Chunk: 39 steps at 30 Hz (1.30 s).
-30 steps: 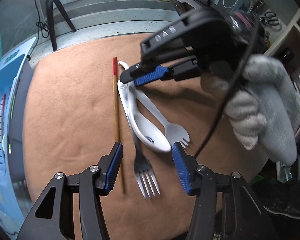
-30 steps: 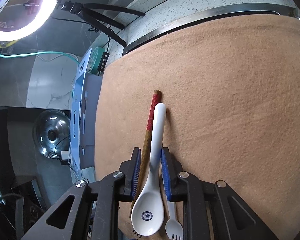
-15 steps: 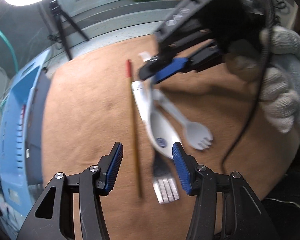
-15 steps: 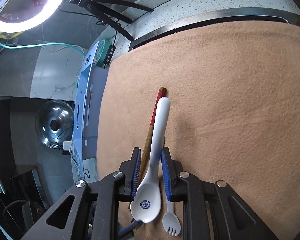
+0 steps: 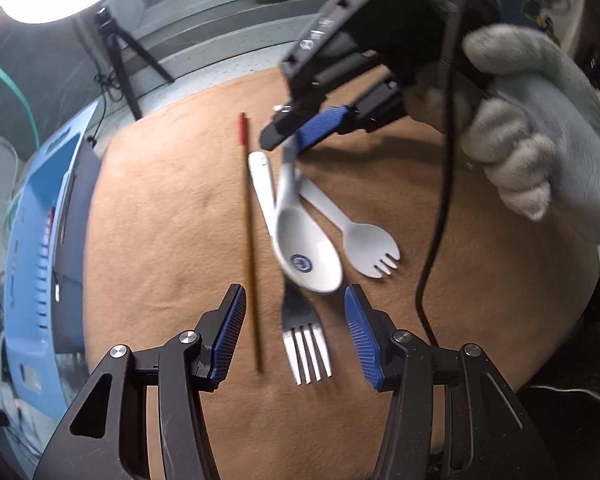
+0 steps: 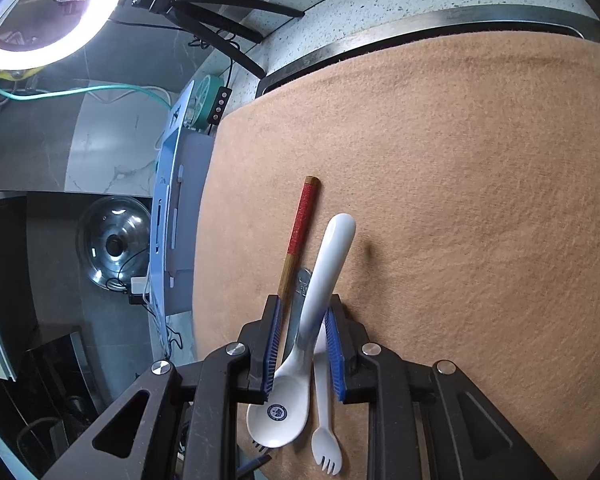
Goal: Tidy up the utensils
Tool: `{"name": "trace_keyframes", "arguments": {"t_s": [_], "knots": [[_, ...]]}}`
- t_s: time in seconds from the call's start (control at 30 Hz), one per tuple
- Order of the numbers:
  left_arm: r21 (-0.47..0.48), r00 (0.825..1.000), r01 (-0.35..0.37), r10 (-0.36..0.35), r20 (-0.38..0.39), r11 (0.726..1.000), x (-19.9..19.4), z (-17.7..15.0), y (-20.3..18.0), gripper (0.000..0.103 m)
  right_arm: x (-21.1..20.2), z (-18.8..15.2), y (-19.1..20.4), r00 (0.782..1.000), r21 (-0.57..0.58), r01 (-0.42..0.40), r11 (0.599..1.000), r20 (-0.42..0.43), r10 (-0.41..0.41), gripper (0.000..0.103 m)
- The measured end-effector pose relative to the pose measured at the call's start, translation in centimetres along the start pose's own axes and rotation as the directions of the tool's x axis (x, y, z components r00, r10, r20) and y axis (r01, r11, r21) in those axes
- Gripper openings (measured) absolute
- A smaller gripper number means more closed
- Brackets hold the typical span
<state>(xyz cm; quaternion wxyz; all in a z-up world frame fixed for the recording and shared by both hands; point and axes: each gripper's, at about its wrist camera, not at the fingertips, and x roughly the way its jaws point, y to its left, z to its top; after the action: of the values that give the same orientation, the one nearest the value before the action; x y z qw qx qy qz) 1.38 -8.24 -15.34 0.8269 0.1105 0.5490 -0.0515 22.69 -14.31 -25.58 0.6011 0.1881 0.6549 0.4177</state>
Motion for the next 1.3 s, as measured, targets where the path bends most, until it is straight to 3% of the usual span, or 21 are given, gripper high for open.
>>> {"name": "trace_keyframes", "arguments": {"t_s": [0.27, 0.43, 0.57, 0.83, 1.03, 1.3], "knots": [[-0.007, 1.0, -0.007, 0.007, -0.025, 1.0, 2.1, 1.2, 0.0, 0.049, 0.3, 0.2, -0.7, 0.999, -0.001, -0.034, 0.999, -0.004, 0.034, 0.021], [-0.066, 0.998, 0.054, -0.056, -0.027, 0.996, 3.0, 1.8, 1.6, 0.033, 0.2, 0.3, -0.5, 1.0, -0.022, -0.021, 1.0, 0.001, 0.021, 0.015], [-0.127, 0.994, 0.103, -0.106, -0.018, 0.987, 3.0, 1.7, 2.6, 0.032, 0.0, 0.3, -0.4, 1.0, -0.022, -0.016, 1.0, 0.007, 0.017, 0.011], [-0.153, 0.989, 0.15, -0.148, 0.025, 0.977, 2.0, 1.8, 3.6, 0.031, -1.0, 0.3, 0.8, 1.0, -0.029, -0.005, 1.0, 0.029, 0.006, 0.011], [-0.16, 0.985, 0.162, -0.151, 0.078, 0.974, 0.3, 1.6, 5.4, 0.031, -1.3, 0.8, 3.3, 0.999, -0.045, -0.002, 0.999, 0.048, 0.004, 0.01], [-0.172, 0.98, 0.163, -0.14, 0.138, 0.972, -2.1, 0.6, 10.6, 0.031, 0.1, 1.7, 9.3, 0.997, -0.1, 0.003, 0.995, 0.082, 0.006, 0.01]]}}
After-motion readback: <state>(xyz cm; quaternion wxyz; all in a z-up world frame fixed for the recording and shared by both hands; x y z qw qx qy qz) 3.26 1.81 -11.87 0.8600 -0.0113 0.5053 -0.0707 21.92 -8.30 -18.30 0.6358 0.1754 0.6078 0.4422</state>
